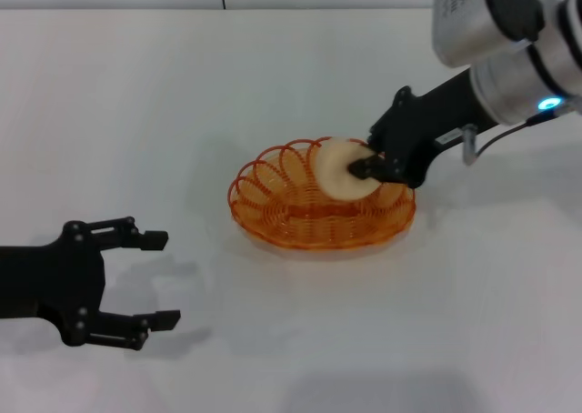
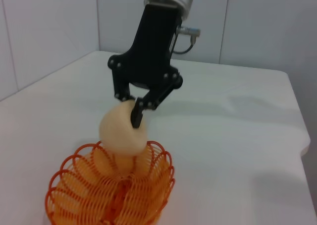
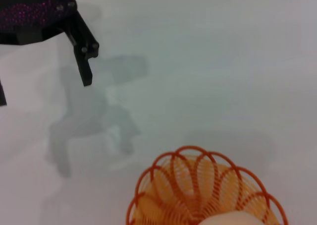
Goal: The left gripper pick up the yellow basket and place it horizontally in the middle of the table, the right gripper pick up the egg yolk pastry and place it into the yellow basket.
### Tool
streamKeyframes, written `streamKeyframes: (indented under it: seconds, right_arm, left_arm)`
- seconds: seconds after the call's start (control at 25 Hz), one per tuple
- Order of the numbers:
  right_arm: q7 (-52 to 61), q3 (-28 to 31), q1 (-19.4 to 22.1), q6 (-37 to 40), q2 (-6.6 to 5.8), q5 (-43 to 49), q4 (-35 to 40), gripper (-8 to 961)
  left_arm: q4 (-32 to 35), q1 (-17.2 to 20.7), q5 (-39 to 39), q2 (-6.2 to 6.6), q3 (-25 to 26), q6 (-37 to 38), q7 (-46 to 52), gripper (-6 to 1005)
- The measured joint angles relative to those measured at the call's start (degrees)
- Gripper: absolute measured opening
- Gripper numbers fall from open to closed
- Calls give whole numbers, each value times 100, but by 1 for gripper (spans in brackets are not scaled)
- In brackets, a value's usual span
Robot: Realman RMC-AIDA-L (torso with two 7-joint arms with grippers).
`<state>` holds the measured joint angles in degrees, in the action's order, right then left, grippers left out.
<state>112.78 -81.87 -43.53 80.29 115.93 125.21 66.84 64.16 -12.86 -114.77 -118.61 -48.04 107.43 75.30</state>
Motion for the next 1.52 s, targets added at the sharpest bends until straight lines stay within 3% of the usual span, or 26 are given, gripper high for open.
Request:
streamKeyframes:
  seconds: [0.16,0.4,0.6,0.84,1.0,1.2,1.52]
  right_arm:
    - [-117,-129,-51,-201,-7,-369,-311,88]
    - [-247,-155,-43,-239,6,-470,-454,288]
    - [-391,-29,188,-222,-34,-561,-379,524]
    - [-1501,1161,691,565,-70,-1031,-725,761]
    - [-2189,1844,1022,1041,-77,-1147,-1011,834]
    - [-2496,2032,1348,1252,-105,-1172,-1130,850]
    - [-2886,2510,1418,1606,-135,-1208,-1599,845]
  left_arm:
    - [0,-14,-10,35,133,-3,63,890]
    - [0,-12,-75,54,189,-3,52,889]
    - [0,-13,-118,77,312,-3,66,889]
    - [-112,-65,-118,156,625,65,12,889]
    - [-351,-132,-59,285,657,100,-19,889]
    - [-739,-279,-77,441,642,143,-71,890]
    - [-857,-477,-301,444,638,153,-46,890]
